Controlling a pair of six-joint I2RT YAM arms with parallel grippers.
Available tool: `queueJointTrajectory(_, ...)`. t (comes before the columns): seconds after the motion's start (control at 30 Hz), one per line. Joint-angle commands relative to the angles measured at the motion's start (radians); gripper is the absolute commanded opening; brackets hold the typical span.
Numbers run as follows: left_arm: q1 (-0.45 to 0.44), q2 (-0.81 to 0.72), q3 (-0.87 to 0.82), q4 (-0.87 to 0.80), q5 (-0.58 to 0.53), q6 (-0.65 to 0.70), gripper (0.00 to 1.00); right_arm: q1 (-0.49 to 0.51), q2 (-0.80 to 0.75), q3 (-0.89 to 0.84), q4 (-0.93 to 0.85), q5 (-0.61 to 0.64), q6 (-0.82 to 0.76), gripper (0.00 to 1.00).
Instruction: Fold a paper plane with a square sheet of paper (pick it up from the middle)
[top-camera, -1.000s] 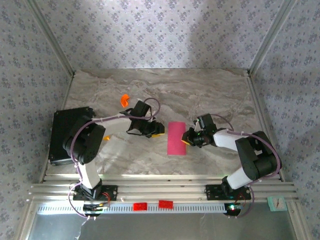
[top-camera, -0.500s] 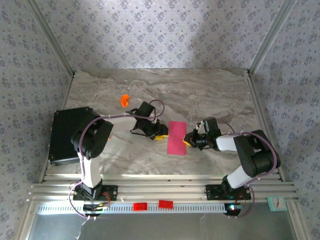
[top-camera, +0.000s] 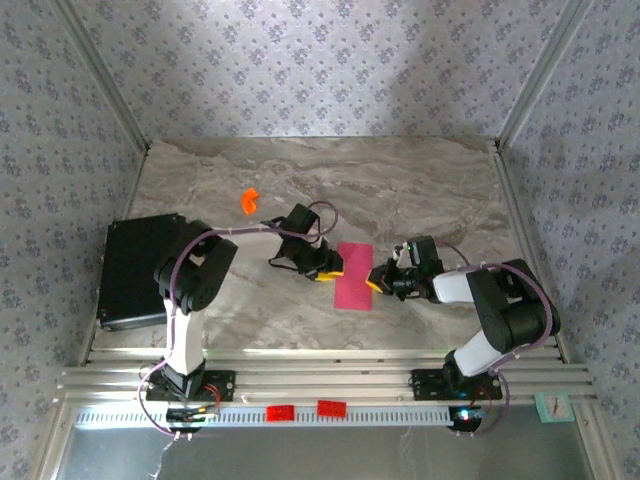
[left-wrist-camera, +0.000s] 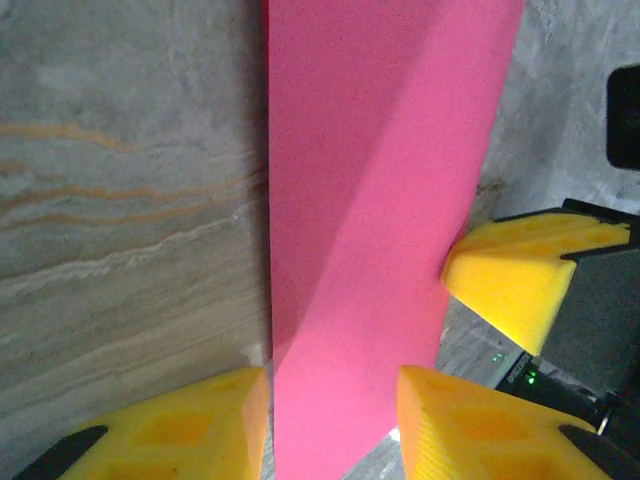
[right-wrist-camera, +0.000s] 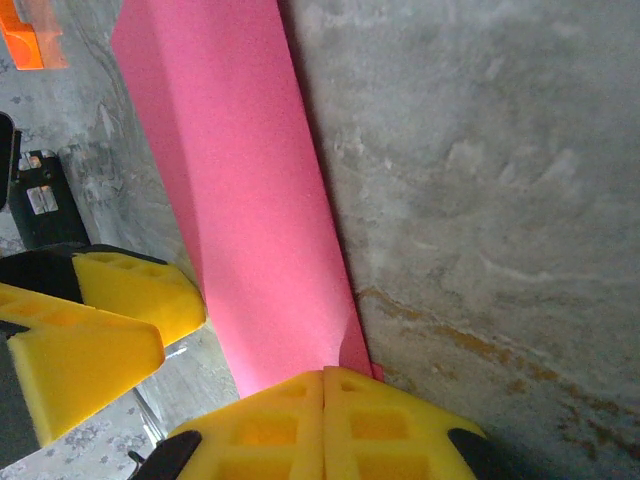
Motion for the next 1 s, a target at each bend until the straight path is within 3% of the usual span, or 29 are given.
queueJointTrajectory(0.0,-0.019,0.025,0.032,-0.046,-0.021,-0.003,0.38,0.007,0.057,-0.036,-0.089,0.07,0.01,0.08)
queueJointTrajectory(0.67,-0.033,-0.059,0.019,-0.009,-0.076,-0.031,0.35,0.005,0.052,-0.046,-0.09,0.078,0.009,0.08)
queueJointTrajectory(0.83,-0.032,-0.087,0.02,-0.124,-0.175,-0.006,0.41,0.004,0.044,-0.023,-0.205,0.147,-0.023,0.06)
queueJointTrajectory(0.97,-0.035,-0.075,0.011,-0.125,-0.16,-0.015,0.43,0.006,0.04,-0.01,-0.257,0.166,-0.043,0.03)
